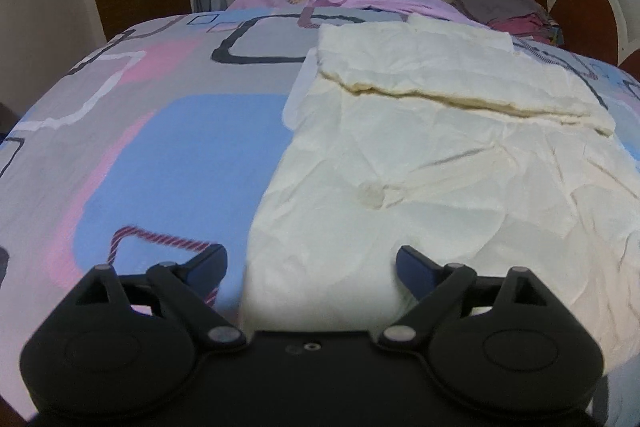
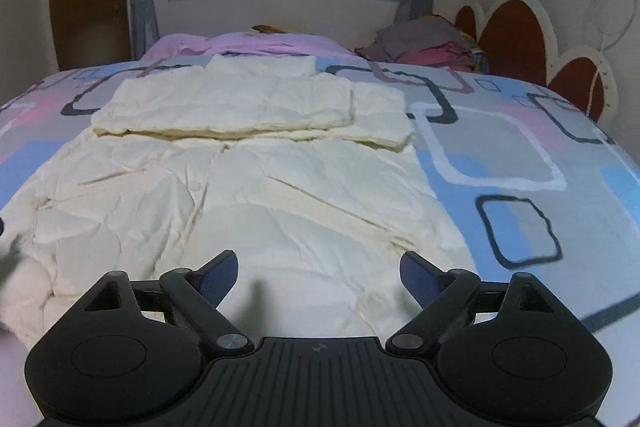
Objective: Fold large clothes
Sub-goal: 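Move both open tools over the jacket hem edge, then grasp the cream jacket hem with both tools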
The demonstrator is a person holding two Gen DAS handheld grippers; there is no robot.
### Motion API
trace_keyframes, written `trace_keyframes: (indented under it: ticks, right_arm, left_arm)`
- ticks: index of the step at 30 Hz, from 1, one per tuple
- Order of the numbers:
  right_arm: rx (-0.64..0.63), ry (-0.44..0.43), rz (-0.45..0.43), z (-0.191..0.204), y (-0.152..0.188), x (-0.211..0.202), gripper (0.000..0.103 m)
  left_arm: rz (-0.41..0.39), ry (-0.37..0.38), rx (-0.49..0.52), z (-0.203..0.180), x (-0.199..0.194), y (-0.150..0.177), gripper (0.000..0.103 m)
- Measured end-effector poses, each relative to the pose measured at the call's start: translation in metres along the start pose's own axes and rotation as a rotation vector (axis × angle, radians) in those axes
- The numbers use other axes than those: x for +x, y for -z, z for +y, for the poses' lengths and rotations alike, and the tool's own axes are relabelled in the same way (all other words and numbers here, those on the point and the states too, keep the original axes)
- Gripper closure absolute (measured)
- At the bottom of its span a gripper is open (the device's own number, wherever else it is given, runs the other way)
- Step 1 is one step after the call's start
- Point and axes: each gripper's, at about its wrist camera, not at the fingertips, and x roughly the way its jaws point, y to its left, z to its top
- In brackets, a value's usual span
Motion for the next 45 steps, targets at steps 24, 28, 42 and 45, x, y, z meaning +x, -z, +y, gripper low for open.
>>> trace_keyframes:
  ticks: [24, 28, 42, 45]
  right_arm:
    - [0.098, 0.173, 0.120, -0.063, 0.047, 0.003, 0.016]
    - [0.136, 0.165, 0.139, -0.072, 0.048, 0.009, 0.016]
    - [0.273, -0.029, 0.253, -0.083, 0.044, 0.024, 0.072]
    - [0.269, -0.044, 0.264, -0.080, 0.040, 0.024, 0.079]
  left_arm:
    - [0.097, 0.114, -0.104, 0.035, 0.020, 0.037, 0.019]
    - [0.109, 0.162, -0.091, 0.034, 0.019, 0.038, 0.032]
    - [0.182, 0.271, -0.098, 0.026, 0.024, 0.027, 0.077]
    - [0.183, 0.281, -0.106, 0.026, 0.023, 0.023, 0.090]
